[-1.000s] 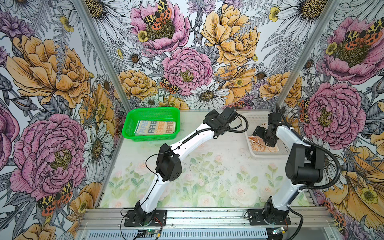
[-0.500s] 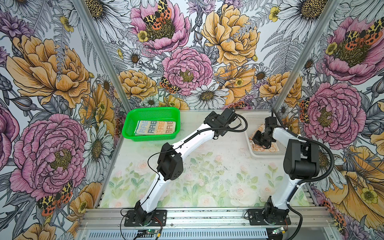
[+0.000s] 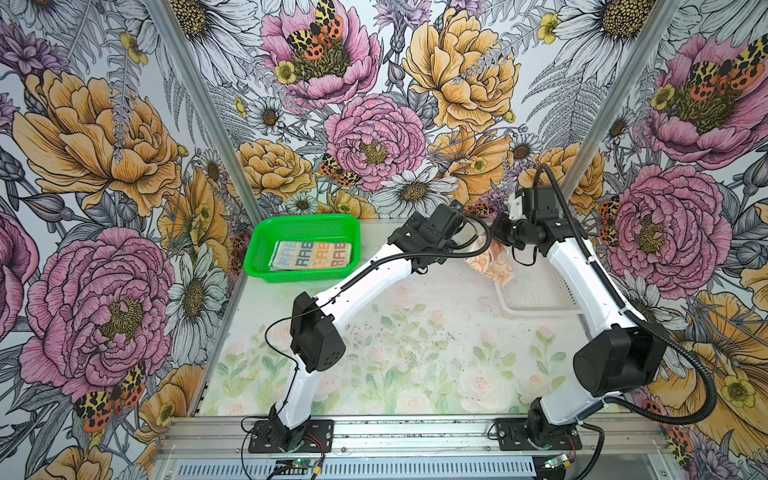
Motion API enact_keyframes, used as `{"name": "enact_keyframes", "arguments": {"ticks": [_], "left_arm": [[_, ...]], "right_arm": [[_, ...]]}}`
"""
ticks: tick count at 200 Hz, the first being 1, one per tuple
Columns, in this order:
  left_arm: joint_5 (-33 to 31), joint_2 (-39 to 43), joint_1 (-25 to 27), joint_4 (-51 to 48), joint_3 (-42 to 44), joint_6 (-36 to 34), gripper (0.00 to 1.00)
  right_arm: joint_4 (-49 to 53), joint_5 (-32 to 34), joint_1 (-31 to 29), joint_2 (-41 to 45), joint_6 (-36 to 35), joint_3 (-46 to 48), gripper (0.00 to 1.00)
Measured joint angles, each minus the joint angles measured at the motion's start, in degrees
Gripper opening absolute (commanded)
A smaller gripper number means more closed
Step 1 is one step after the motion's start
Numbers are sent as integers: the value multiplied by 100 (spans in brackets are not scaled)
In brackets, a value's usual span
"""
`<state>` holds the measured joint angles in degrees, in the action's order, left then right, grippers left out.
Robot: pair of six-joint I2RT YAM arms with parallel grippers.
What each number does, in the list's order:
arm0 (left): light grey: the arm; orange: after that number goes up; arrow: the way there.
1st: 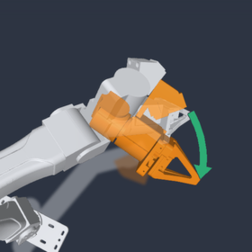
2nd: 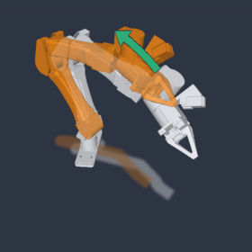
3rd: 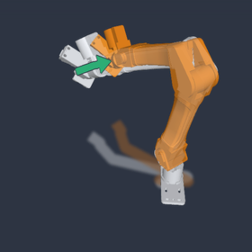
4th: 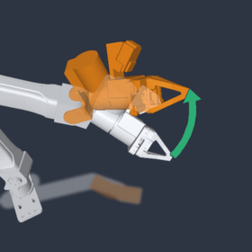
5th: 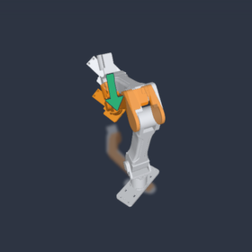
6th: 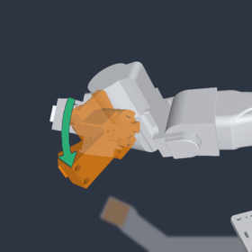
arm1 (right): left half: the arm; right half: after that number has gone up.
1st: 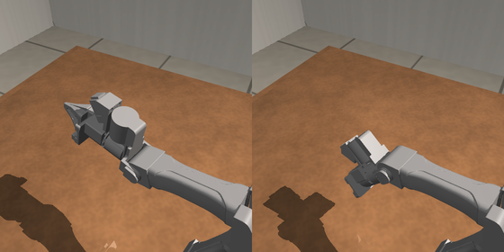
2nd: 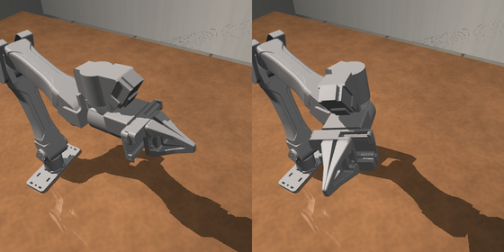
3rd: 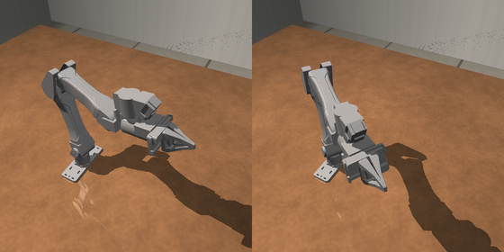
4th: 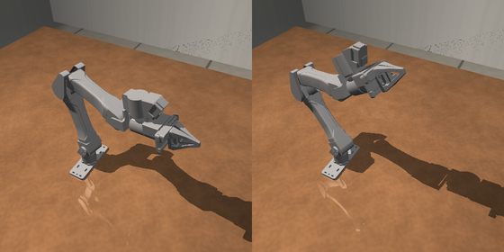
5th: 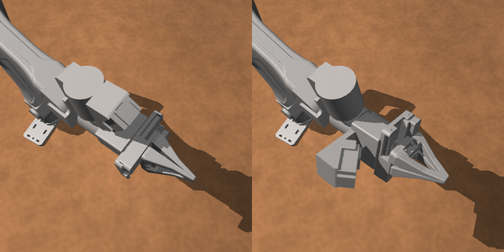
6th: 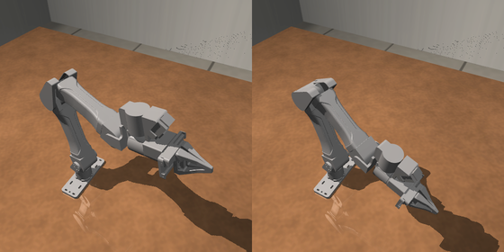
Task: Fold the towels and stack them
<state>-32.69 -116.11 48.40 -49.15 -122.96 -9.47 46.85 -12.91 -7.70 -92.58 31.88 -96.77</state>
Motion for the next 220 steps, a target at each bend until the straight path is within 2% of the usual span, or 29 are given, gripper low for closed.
{"name": "enact_keyframes", "arguments": {"ticks": [54,75,94,116,145,166,188,220], "left_arm": [[103,2894,-695,584,2496,713,99],[210,3928,-1023,850,3386,1023,99],[483,4546,-1370,986,4019,1362,99],[769,4835,-1617,1047,4597,1681,99],[1207,4883,-1681,1058,5285,2024,99],[1491,4846,-1735,1130,5707,2262,99],[1816,4750,-1902,1285,6026,2461,99],[2321,4540,-2328,1580,6223,2728,99]], "right_arm": [[560,-72,-1705,-210,22,-1904,0],[560,-247,-2011,-352,50,-2081,22],[470,-299,-2035,-525,61,-1725,43],[431,-188,-2011,-863,90,-918,57],[341,-131,-2009,-1180,81,345,69],[175,-188,-2020,-1169,107,1034,74],[-243,-310,-2107,-1158,177,1576,74],[-772,-555,-2444,-1287,293,1816,74]]}}
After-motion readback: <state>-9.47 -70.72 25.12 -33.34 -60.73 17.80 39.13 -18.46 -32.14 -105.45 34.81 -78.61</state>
